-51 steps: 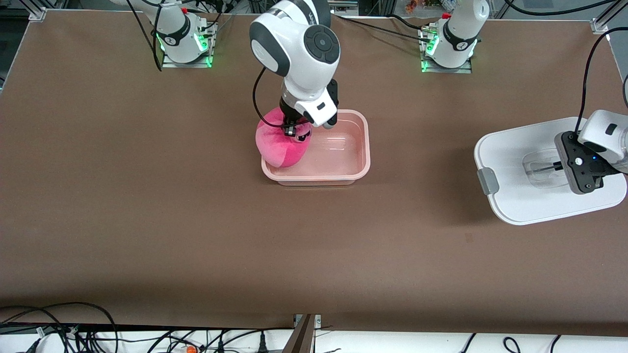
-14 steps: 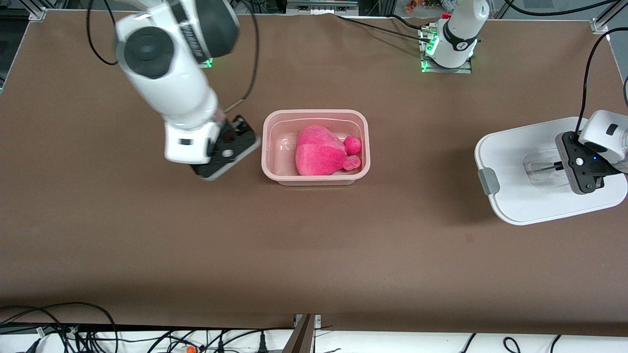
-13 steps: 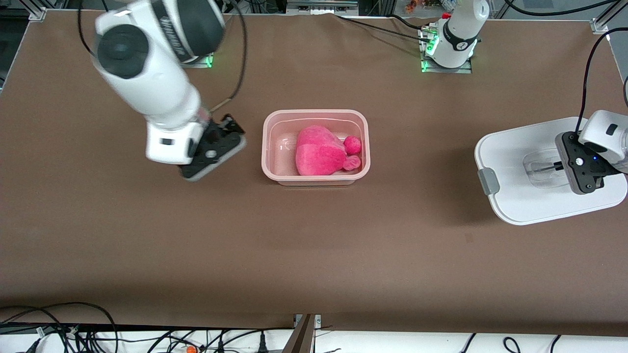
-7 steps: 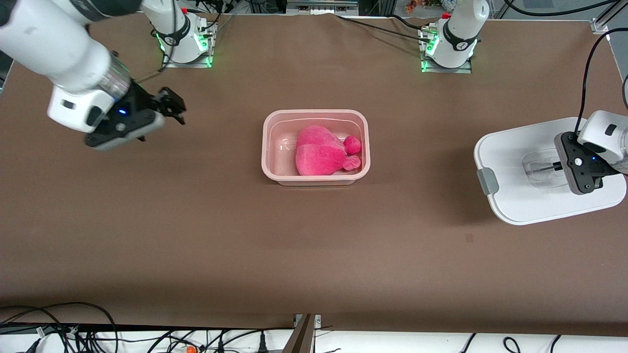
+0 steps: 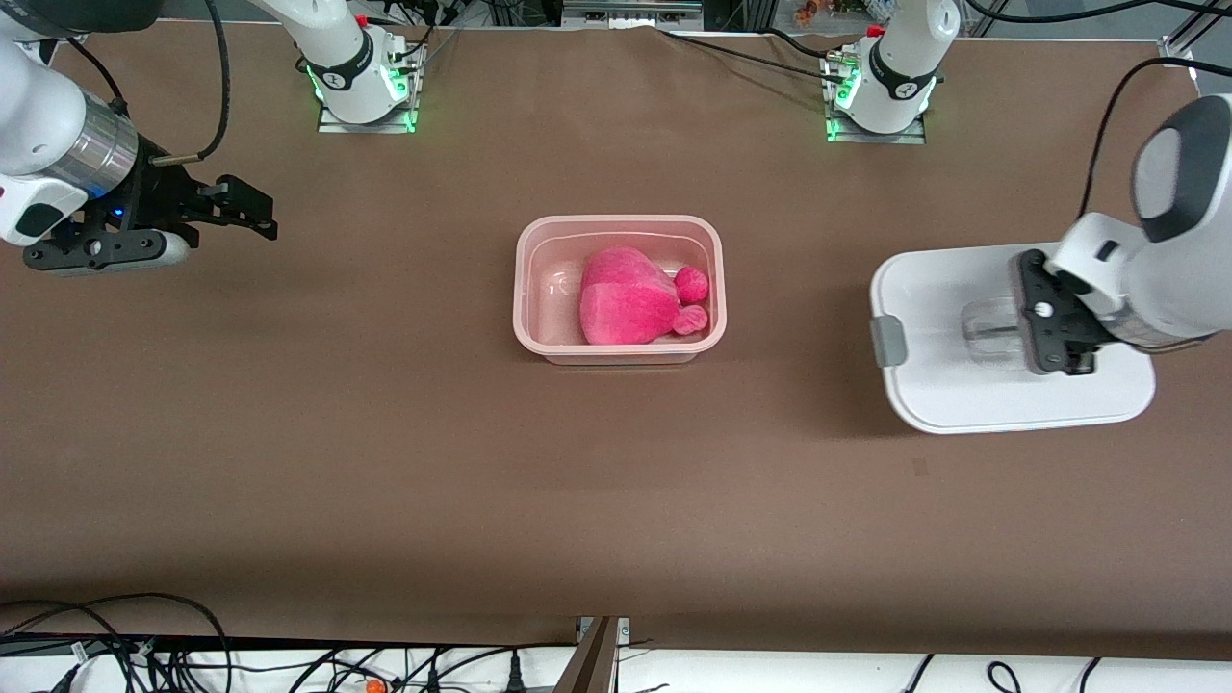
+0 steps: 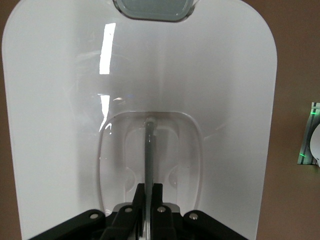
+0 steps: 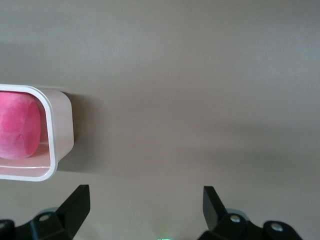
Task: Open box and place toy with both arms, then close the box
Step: 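Carry the held lid over the pink box with the left gripper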
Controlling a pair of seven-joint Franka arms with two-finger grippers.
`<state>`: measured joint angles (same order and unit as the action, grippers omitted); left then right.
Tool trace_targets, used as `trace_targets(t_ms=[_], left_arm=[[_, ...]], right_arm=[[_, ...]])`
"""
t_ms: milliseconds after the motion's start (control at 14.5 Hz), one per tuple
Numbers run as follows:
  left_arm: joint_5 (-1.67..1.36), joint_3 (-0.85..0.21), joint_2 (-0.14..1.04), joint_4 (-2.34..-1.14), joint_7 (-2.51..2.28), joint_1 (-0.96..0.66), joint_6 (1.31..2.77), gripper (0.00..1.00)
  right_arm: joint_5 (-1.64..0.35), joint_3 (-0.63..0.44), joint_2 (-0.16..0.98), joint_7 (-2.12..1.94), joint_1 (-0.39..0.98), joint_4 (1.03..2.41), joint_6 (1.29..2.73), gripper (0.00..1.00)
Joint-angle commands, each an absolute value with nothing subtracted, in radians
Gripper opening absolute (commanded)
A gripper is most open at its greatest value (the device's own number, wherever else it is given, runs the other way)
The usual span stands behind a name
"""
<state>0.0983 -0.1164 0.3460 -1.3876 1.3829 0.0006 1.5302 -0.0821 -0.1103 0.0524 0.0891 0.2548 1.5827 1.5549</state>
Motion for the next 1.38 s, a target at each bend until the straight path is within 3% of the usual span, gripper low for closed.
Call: trace_targets(t_ms=[0,692,1314], left_arm=[[0.060,-0.132,0.356,-1.361,1.387,-0.037,1.519,0.00],[0.049,-0.135,0.451,-1.351,0.991,-0.475,1.592,0.00],[-0.009,-0.135,0.521,-1.351,0.777,-0.666,1.722,0.00]], right_arm=[[-0.048,-0.086,0.035,0.127,0.239,1.574,1.539,1.00],[-0.026,-0.106,0.064,0.117,0.232,1.517,1.545,1.00],[-0.023,-0.124,0.072,0.117,0.233,1.523,1.542,1.00]])
